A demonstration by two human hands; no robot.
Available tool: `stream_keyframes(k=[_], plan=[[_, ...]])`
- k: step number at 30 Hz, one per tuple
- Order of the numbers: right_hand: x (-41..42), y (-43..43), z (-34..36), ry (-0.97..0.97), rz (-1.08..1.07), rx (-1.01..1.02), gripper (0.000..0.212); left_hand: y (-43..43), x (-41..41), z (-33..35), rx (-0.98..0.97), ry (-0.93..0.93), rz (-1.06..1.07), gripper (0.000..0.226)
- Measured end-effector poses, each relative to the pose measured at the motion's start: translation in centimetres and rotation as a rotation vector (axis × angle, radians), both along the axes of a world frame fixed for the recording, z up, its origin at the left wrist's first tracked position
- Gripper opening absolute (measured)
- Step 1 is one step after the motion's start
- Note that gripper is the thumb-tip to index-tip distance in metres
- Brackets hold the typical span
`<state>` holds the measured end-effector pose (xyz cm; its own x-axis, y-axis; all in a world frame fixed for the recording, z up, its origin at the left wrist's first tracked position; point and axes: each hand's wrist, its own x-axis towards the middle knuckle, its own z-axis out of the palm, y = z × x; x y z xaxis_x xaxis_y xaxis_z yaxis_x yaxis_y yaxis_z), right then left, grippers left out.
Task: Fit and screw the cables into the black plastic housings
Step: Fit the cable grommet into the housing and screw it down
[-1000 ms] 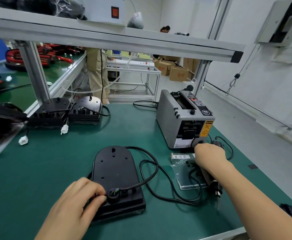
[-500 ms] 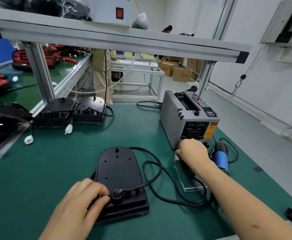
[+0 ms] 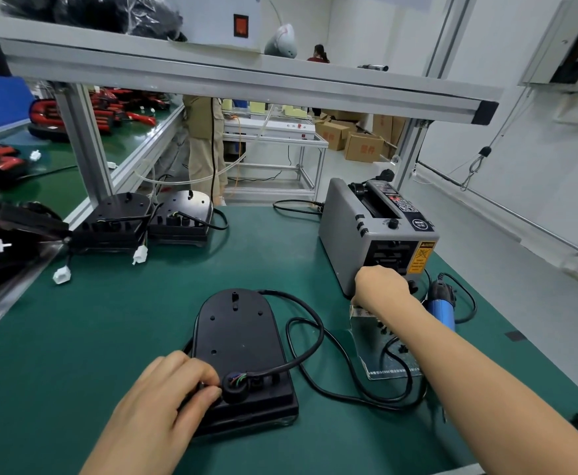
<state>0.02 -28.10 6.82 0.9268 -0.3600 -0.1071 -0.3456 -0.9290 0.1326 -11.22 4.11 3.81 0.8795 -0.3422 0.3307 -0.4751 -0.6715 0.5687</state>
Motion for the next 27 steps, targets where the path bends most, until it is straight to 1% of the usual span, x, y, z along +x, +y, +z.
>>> stream_keyframes(k=[5,9,14,17,19,21,24,27], plan=[[-0.4,-0.1,-0.5,-0.043,0.002,0.017,0.011,0.0,0.0,-0.1,0.004,-0.007,-0.001,0.034],[-0.5,-0.8,0.0,-0.007,-0.003,0.142,0.002,0.0,0.1,-0.1,0.005,-0.009,-0.001,0.035],[-0.8,-1.2,1.5,0.079,-0.040,0.248,0.021,0.0,0.2,-0.3,0.004,-0.007,0.001,0.035],[-0.7,-1.0,1.8,0.133,-0.049,0.264,0.024,0.0,0.2,-0.3,-0.001,-0.005,0.003,0.034],[-0.5,-0.9,1.7,0.150,-0.063,0.284,0.022,0.0,0.2,-0.4,-0.006,-0.012,0.003,0.032],[-0.4,-0.7,1.6,0.136,-0.066,0.272,0.017,0.0,0.2,-0.4,-0.010,-0.022,-0.001,0.029],[-0.4,-0.8,1.0,0.077,-0.037,0.247,0.018,0.1,0.2,-0.6,-0.017,-0.020,-0.001,0.031],[-0.8,-1.7,0.3,0.022,-0.026,0.361,0.019,0.2,0.3,-0.7,-0.004,-0.027,0.001,0.032]])
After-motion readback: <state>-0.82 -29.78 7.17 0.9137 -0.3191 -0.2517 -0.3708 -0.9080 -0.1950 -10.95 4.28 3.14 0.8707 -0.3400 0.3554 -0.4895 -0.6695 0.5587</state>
